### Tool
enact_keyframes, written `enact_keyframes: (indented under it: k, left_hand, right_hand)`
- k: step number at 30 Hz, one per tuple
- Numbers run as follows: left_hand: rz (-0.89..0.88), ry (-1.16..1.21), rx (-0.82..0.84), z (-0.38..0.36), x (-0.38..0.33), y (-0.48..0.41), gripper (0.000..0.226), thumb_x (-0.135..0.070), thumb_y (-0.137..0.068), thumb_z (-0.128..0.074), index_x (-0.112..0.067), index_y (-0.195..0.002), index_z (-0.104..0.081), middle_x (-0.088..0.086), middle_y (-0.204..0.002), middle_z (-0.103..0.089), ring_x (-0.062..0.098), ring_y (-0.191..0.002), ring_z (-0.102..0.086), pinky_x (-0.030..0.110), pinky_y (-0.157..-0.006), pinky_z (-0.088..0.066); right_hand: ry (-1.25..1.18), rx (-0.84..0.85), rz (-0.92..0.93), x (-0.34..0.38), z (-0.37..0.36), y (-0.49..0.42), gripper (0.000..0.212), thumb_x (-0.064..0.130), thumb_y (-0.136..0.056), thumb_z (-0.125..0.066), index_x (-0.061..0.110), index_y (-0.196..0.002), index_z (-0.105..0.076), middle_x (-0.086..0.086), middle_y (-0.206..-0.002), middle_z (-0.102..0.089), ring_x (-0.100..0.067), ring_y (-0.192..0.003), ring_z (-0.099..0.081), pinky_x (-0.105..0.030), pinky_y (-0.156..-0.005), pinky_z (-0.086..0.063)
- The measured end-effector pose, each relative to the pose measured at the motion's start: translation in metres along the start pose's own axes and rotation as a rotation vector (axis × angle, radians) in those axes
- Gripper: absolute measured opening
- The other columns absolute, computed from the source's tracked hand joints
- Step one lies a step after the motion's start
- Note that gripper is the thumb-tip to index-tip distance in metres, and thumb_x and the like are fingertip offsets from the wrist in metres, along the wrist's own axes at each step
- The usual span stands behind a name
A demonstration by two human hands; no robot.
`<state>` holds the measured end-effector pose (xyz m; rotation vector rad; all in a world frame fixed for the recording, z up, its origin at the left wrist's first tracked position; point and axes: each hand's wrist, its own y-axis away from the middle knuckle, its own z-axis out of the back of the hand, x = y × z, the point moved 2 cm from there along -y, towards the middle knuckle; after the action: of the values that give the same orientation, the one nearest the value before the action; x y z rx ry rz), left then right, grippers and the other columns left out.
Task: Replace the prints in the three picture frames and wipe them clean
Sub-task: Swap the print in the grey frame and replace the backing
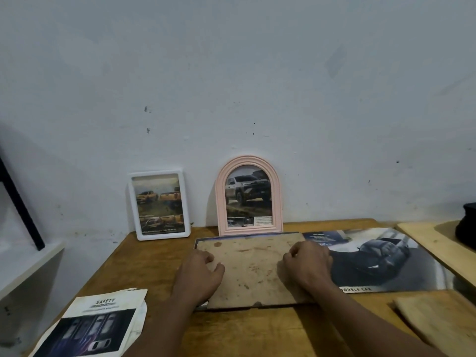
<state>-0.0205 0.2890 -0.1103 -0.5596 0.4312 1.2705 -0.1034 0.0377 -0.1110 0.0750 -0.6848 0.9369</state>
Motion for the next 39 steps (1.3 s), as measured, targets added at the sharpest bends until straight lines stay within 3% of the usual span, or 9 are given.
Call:
enact_keyframes:
  k: [2,6,11,16,20,28,39]
  left_hand:
    - [-0.018,0.036,-0.015,-0.001,0.001,-0.002,0.05,-0.044,-0.087,-0.07,-0.016,-0.129,-0.065,-0.002,-0.129,-0.061,0.014,-0.114,-0.06,0.028,-0.092,-0.051]
    - [-0.036,0.022,-0.053,0.0,0.008,-0.004,0.049,-0.046,-0.088,-0.07,-0.017,-0.127,-0.068,-0.005,-0.128,-0.055,0.009,-0.107,-0.052,0.027,-0.092,-0.048]
    - [-0.041,0.053,-0.052,-0.001,0.01,-0.005,0.048,-0.045,-0.089,-0.069,-0.018,-0.128,-0.067,-0.004,-0.126,-0.056,0.006,-0.102,-0.049,0.023,-0.084,-0.042]
    - [-0.061,0.029,-0.03,-0.002,0.012,-0.004,0.052,-0.048,-0.089,-0.068,-0.02,-0.133,-0.064,-0.005,-0.133,-0.052,0.006,-0.106,-0.047,0.023,-0.088,-0.042]
    - [-0.056,0.012,-0.03,-0.003,0.013,-0.004,0.056,-0.049,-0.089,-0.068,-0.021,-0.137,-0.061,-0.005,-0.139,-0.05,0.013,-0.12,-0.052,0.025,-0.094,-0.045]
    - [-0.034,0.038,-0.054,-0.003,0.012,-0.004,0.062,-0.047,-0.09,-0.068,-0.014,-0.142,-0.057,-0.003,-0.139,-0.051,0.014,-0.12,-0.053,0.026,-0.095,-0.044]
    - [-0.07,-0.057,0.01,-0.006,0.01,-0.004,0.072,-0.053,-0.091,-0.064,-0.015,-0.149,-0.046,-0.003,-0.148,-0.038,0.015,-0.129,-0.047,0.029,-0.103,-0.044]
  right_hand:
    - [-0.017,-0.016,0.031,0.002,0.001,-0.001,0.014,0.039,-0.089,-0.066,0.026,-0.085,-0.071,0.003,-0.098,-0.067,-0.02,-0.103,-0.058,-0.041,-0.092,-0.052]
    - [-0.071,-0.029,0.072,0.001,-0.001,-0.003,0.011,0.032,-0.09,-0.069,0.022,-0.09,-0.074,0.004,-0.093,-0.065,-0.016,-0.096,-0.059,-0.032,-0.083,-0.054]
    - [-0.002,-0.037,0.098,0.001,-0.006,-0.001,0.012,0.033,-0.09,-0.068,0.023,-0.088,-0.074,0.003,-0.091,-0.067,-0.014,-0.089,-0.061,-0.034,-0.079,-0.058]
    - [0.023,0.0,0.08,0.0,-0.003,-0.002,0.021,0.035,-0.092,-0.063,0.018,-0.104,-0.068,-0.001,-0.109,-0.064,-0.018,-0.103,-0.059,-0.035,-0.087,-0.056]
    - [0.081,0.042,-0.076,0.003,-0.001,0.002,0.039,0.04,-0.092,-0.06,0.016,-0.122,-0.057,-0.01,-0.131,-0.053,-0.028,-0.12,-0.051,-0.042,-0.099,-0.049]
    - [0.276,0.101,-0.021,0.015,0.0,0.02,0.044,0.047,-0.096,-0.047,0.016,-0.125,-0.056,-0.01,-0.14,-0.049,-0.028,-0.13,-0.039,-0.043,-0.105,-0.036]
    - [0.324,0.118,0.087,0.01,0.001,0.029,0.053,0.049,-0.099,-0.033,0.014,-0.134,-0.053,-0.01,-0.144,-0.048,-0.026,-0.132,-0.039,-0.04,-0.106,-0.039]
